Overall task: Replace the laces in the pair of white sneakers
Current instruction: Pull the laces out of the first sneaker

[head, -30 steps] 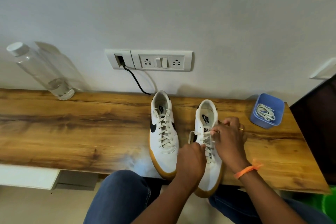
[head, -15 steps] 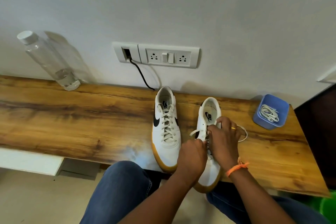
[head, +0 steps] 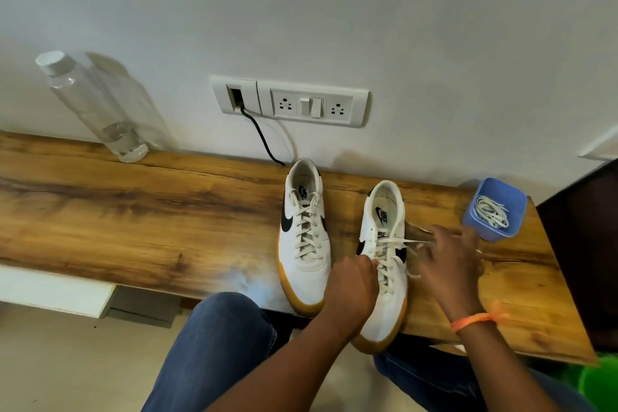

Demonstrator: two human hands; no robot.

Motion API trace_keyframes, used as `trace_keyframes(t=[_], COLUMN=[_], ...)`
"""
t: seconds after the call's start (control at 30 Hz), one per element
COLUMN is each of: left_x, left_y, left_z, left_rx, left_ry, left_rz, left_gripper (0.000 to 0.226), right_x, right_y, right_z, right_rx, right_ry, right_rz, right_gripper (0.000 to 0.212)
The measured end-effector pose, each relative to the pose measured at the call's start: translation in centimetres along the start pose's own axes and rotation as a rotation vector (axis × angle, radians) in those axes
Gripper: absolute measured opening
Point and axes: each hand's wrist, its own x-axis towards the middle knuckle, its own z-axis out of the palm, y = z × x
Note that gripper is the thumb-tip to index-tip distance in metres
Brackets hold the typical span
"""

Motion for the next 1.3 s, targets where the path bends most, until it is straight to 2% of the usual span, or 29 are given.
trace_keyframes(t=[0.07, 0.13, 0.23, 0.37, 0.57, 0.67, 0.87, 1.03, 1.07, 1.13, 1.17, 1.23, 1.3], left_x=[0.0, -0.1, -0.1, 0.0, 0.0, -0.1, 0.2, 1.5, 1.9, 2.9, 3.3, 4.1, 4.6], left_y=[0.0, -0.1, -0.2, -0.1, 0.1, 0.1, 0.4, 0.0, 0.1, 0.5, 0.8, 1.2, 1.4], left_z=[0.0, -0.1, -0.1, -0.2, -0.4, -0.7, -1.3, -3.1, -3.7, -4.8, -5.2, -5.6, -5.2], left_rx=[-0.019, -0.065, -0.059, -0.062, -0.061, -0.056, -0.060, -0.297, -0.297, -0.241, -0.208, -0.133, -0.088], left_ry=[0.009, 0.006, -0.005, -0.008, -0.055, -0.067, -0.117, -0.182, -0.184, -0.128, -0.100, -0.120, -0.207], left_rz=[-0.004, -0.034, -0.026, -0.033, -0.054, -0.050, -0.124, -0.218, -0.203, -0.128, -0.071, 0.046, 0.092], left_gripper=[0.044, 0.040, 0.035, 0.044, 0.031, 0.032, 0.038, 0.037, 0.038, 0.034, 0.029, 0.021, 0.014], right_x=[-0.7, -1.1, -0.9, -0.6, -1.5, -1.5, 1.4, 0.9, 0.5, -0.3, -0.9, -2.2, -2.9], right_y=[-1.4, -2.5, -3.0, -2.8, -2.6, -2.5, 1.4, 2.9, 2.5, 1.6, 1.0, 0.0, -0.1], right_z=[0.9, 2.0, 3.1, 2.9, 3.2, 3.4, 0.8, -0.4, -0.4, 0.2, 0.4, 1.2, 2.3], right_rx=[-0.038, -0.080, -0.087, 0.023, 0.203, 0.322, 0.401, 0.338, 0.271, 0.142, 0.121, 0.161, 0.254], right_ry=[0.015, 0.016, -0.032, -0.001, 0.013, 0.001, 0.176, -0.012, -0.071, -0.157, -0.183, -0.242, -0.278], right_rz=[-0.183, -0.310, -0.316, -0.297, -0.081, 0.019, 0.271, 0.232, 0.229, 0.192, 0.143, 0.015, -0.007], right_gripper=[0.033, 0.023, 0.006, 0.005, 0.007, 0.008, 0.022, 0.011, 0.017, 0.033, 0.028, 0.007, 0.004])
